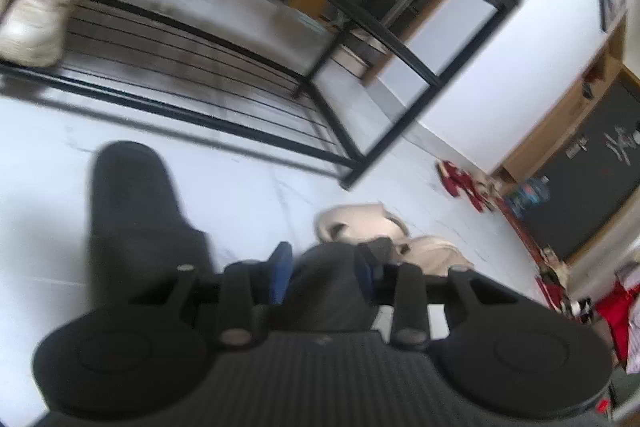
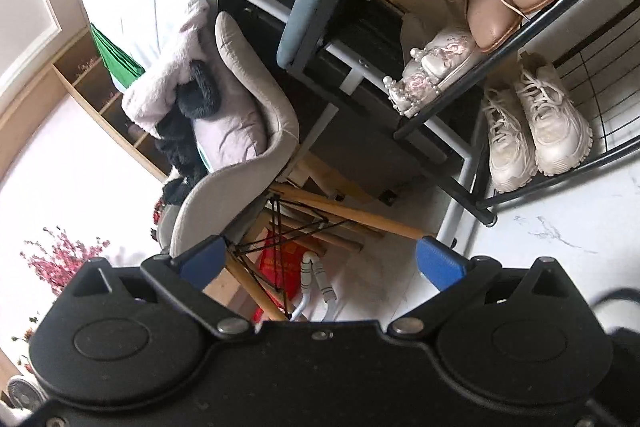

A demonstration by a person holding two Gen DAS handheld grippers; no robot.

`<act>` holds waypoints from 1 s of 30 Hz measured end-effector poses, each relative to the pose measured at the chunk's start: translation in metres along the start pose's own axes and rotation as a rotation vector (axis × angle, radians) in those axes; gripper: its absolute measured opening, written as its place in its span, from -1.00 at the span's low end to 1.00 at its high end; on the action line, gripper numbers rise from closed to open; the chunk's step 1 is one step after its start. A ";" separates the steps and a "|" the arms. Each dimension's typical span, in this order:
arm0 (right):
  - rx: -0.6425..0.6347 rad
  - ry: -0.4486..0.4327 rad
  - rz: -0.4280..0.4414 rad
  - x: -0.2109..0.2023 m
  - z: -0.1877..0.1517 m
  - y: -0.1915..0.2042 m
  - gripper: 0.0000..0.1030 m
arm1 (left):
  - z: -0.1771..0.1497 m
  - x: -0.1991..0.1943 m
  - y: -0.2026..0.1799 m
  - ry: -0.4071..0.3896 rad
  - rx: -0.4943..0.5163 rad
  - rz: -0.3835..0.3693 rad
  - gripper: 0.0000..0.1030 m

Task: Organize scattered shoes
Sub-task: 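Carry the second slipper in the left tool toward the first slipper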

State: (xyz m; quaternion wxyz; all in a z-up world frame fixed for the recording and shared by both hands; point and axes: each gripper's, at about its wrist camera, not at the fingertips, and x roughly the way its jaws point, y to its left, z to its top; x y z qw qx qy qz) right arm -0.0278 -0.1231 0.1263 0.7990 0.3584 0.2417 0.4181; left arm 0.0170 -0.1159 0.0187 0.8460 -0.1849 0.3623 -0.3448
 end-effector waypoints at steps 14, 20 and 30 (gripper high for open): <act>-0.064 -0.019 0.022 0.004 -0.015 0.039 1.00 | -0.005 -0.039 0.036 -0.040 -0.060 0.111 0.52; -0.038 -0.042 0.084 -0.002 -0.012 0.032 1.00 | -0.001 -0.009 -0.005 -0.070 0.288 0.084 0.99; 0.055 -0.073 0.075 -0.009 0.001 -0.009 1.00 | 0.010 0.093 -0.014 0.249 0.327 -0.035 0.99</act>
